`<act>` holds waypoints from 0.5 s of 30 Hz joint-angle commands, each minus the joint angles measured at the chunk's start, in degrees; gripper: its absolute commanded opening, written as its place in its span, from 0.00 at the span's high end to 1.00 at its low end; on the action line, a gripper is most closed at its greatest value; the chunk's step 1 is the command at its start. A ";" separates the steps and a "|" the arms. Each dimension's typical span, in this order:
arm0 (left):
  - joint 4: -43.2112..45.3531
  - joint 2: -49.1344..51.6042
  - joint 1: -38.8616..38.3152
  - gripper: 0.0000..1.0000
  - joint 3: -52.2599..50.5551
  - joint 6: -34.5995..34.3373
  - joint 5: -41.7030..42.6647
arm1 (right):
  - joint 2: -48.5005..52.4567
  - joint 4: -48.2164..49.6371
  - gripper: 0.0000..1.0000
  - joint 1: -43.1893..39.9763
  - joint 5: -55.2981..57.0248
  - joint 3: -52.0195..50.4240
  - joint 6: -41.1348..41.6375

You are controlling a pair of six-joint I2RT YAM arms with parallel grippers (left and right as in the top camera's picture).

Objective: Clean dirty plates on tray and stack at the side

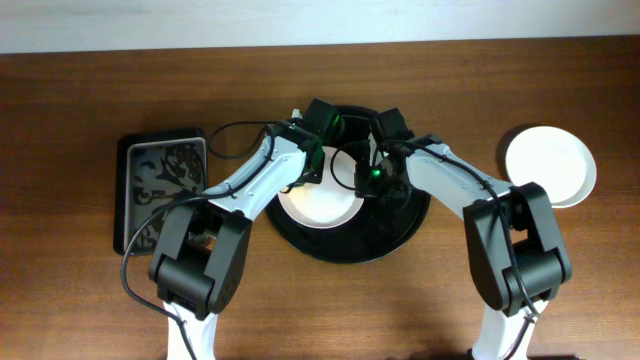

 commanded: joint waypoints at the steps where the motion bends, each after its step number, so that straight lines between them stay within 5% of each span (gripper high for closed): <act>1: 0.59 0.50 -0.04 1.00 1.22 0.87 -0.87 | -3.26 -5.01 0.96 -0.39 10.75 0.76 -1.97; 9: 0.79 0.50 0.90 1.00 2.36 0.87 0.96 | -13.94 -15.12 0.96 -0.42 26.40 5.84 -7.74; 15: 0.79 0.50 3.17 0.98 2.36 0.85 14.32 | -15.04 -24.00 0.96 -0.17 37.35 13.55 -12.46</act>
